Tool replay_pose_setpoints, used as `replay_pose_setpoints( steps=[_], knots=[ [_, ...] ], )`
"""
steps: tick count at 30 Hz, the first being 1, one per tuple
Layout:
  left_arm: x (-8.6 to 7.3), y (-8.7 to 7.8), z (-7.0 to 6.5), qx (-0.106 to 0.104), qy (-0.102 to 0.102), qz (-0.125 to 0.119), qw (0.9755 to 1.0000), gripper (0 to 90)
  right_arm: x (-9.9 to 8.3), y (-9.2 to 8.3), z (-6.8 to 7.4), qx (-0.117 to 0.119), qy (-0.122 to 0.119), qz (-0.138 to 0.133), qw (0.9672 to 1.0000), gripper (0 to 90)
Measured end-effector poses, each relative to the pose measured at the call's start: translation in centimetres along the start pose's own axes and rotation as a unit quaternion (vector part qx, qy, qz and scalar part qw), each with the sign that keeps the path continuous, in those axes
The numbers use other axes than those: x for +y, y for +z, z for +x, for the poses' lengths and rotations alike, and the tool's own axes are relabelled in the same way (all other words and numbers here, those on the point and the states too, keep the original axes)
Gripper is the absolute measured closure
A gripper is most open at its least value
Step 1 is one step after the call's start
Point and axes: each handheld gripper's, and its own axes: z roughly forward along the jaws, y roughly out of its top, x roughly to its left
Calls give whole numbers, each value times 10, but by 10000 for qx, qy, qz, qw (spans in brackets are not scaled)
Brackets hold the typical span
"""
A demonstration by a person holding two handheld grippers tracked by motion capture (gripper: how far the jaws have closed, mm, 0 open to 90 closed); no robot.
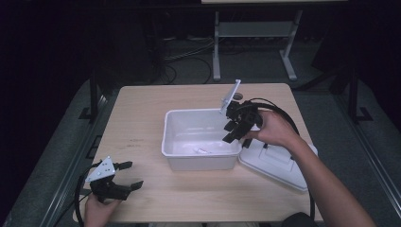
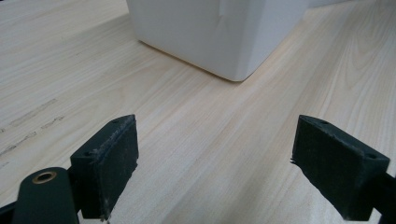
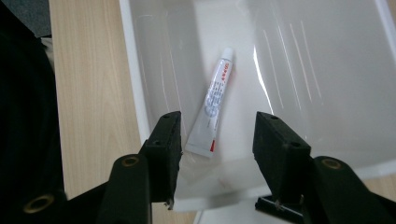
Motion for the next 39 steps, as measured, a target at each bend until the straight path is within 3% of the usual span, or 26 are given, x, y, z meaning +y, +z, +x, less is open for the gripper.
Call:
replay_pose_setpoints(
  steps=[15, 39],
  knots=[
    [0, 1, 0, 20, -8, 14, 10000, 138, -36, -19, -5, -217, 345, -91, 9991, 451],
    [0, 2, 1, 15, -18, 25, 10000, 138, -88, -22, -15, -378, 847, -94, 9956, 437]
  ],
)
